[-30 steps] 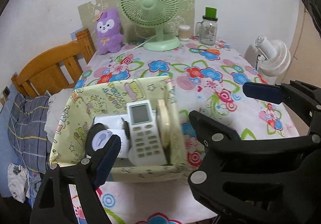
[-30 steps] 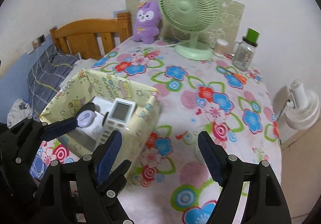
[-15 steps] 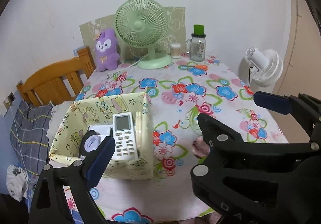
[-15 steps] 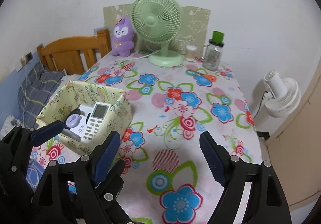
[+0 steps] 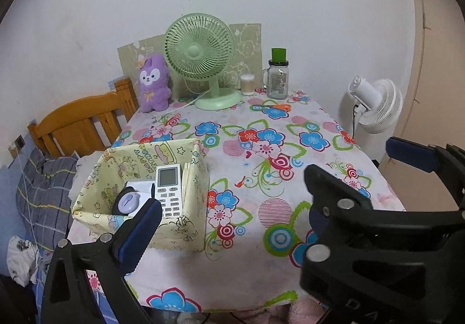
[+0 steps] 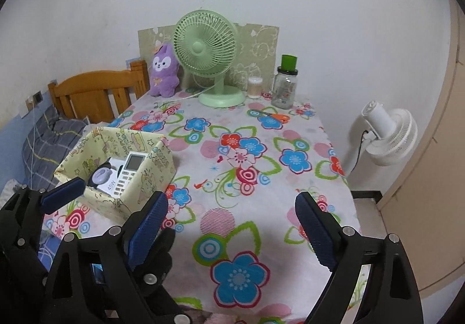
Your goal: Organize rigid objects
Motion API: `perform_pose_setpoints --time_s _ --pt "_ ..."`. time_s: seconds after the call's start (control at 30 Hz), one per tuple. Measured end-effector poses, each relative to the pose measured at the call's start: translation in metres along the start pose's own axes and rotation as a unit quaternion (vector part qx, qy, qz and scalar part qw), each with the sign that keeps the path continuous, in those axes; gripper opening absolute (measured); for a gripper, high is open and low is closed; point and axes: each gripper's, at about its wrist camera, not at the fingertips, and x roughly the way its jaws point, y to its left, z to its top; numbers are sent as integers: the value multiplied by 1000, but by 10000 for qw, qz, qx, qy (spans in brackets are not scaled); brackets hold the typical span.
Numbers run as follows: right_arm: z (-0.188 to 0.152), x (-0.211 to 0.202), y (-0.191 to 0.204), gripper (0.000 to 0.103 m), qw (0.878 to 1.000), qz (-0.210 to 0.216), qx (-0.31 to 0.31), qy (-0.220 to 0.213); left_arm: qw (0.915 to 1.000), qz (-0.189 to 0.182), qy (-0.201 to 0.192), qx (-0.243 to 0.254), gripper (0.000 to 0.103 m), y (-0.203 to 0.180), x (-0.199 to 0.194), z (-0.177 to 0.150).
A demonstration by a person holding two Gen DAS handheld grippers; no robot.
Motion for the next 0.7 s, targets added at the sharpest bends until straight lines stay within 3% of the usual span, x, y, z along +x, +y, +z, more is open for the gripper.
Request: perform_pose_setpoints --time_s 0.53,0.7 --pt "-13 -28 -31 95 9981 -234 429 -363 9993 71 -358 -79 103 -7 -27 -4" --pt "-15 -34 -38 95 9973 -327 510 -421 9995 117 -287 -81 103 -5 -24 -3"
